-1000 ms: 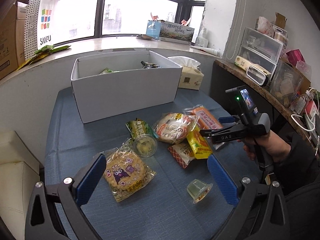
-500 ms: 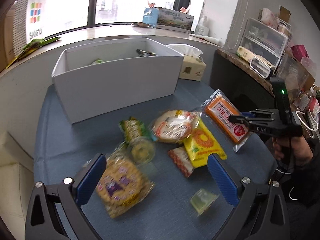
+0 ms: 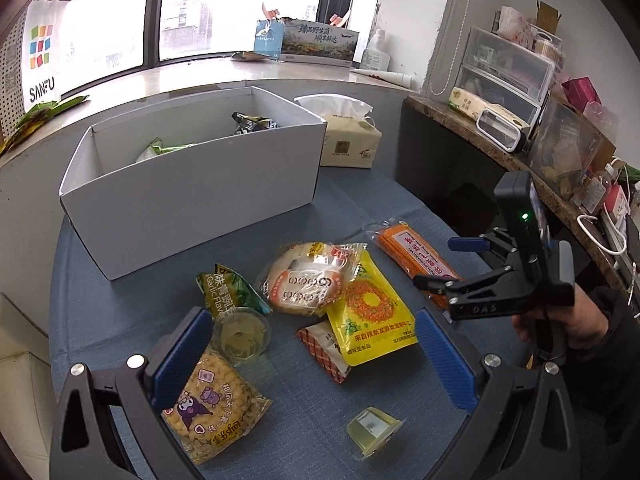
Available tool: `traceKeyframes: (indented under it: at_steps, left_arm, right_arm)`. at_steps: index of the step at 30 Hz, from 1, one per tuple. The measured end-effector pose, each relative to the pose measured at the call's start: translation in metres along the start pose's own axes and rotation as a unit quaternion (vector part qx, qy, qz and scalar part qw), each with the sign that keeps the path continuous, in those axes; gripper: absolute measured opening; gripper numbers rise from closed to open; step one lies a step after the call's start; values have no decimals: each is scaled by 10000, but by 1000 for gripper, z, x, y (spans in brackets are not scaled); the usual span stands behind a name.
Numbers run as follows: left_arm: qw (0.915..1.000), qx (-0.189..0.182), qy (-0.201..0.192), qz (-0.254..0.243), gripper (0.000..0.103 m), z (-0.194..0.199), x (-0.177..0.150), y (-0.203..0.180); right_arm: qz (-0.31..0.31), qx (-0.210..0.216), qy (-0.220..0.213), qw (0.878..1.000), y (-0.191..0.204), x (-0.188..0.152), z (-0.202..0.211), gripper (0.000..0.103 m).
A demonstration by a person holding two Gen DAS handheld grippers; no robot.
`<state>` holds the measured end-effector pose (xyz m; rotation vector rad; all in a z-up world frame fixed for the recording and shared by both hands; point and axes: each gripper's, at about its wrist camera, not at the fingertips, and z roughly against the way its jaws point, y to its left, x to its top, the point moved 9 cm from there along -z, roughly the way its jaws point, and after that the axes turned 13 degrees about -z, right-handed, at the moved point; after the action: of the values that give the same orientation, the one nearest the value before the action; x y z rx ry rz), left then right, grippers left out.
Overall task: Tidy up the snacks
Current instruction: 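Lift the orange pack with the right gripper while the left grasps a round bread bag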
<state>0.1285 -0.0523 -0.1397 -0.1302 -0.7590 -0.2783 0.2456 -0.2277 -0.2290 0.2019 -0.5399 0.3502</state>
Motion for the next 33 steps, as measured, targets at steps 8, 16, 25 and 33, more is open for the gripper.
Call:
traceKeyframes:
  at_steps: [8, 16, 25, 33]
  left_arm:
    - [10000, -19, 7, -42, 103, -5, 3, 0]
    - [9980, -305, 397, -381, 103, -49, 16, -1]
    - [9839, -1298, 1188, -295, 103, -126, 24, 9]
    - [9836, -1248, 1241, -389, 60, -124, 28, 14]
  right_arm:
    - [-239, -82, 73, 9997, 2, -2, -18, 75]
    - [-486, 529, 92, 9974, -1, -11, 7, 57]
    - [-731, 1144, -306, 9903, -10, -13, 72, 57]
    - [-816, 1139, -418, 9893, -17, -1, 74, 58]
